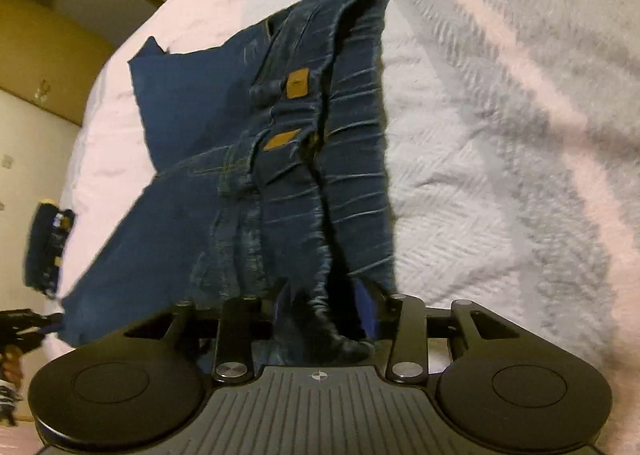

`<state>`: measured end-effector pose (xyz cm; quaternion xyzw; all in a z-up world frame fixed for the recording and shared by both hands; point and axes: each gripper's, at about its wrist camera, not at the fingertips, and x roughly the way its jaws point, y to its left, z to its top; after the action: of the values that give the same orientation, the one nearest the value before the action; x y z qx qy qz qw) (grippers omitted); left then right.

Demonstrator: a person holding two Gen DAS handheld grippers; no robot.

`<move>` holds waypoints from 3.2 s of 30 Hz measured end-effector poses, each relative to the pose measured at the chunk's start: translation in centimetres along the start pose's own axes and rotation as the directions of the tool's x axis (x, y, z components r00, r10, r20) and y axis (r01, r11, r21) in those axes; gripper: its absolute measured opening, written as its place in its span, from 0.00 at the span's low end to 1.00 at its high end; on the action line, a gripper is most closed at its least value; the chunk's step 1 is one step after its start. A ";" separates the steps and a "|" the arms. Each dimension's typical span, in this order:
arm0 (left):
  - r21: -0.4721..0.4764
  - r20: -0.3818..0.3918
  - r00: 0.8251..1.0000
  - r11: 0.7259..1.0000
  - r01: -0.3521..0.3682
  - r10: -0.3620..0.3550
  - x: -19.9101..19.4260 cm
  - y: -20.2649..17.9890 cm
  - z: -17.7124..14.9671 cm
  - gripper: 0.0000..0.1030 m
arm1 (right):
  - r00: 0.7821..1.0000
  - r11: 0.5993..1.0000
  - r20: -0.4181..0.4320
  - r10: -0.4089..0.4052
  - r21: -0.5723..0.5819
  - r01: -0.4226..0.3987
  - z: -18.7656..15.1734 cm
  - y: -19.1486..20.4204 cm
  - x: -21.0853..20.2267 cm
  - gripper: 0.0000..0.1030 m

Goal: Fold clothes

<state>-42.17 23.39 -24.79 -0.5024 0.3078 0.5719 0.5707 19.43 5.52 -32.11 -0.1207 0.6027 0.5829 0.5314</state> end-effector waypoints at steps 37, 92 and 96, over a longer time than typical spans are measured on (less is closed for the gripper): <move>0.093 -0.017 0.943 0.939 0.332 -0.331 12.7 -13.0 15.9 0.25 | 0.860 0.862 0.270 -0.432 0.405 0.306 7.2 8.5 3.5 0.41; 0.153 0.242 0.937 0.964 0.219 -0.251 11.9 0.3 23.2 0.18 | 0.788 0.831 0.291 -0.543 0.324 0.453 6.9 12.8 6.4 0.57; 0.343 0.152 0.957 0.922 0.182 -0.246 11.7 -2.5 17.8 0.18 | 0.725 0.754 0.209 -0.656 0.132 0.644 4.5 13.7 9.0 0.57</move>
<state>-41.91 44.30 -29.61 -0.3747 0.2844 0.4931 0.7319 7.58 17.55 -30.17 -0.2388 0.4673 0.3548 0.7738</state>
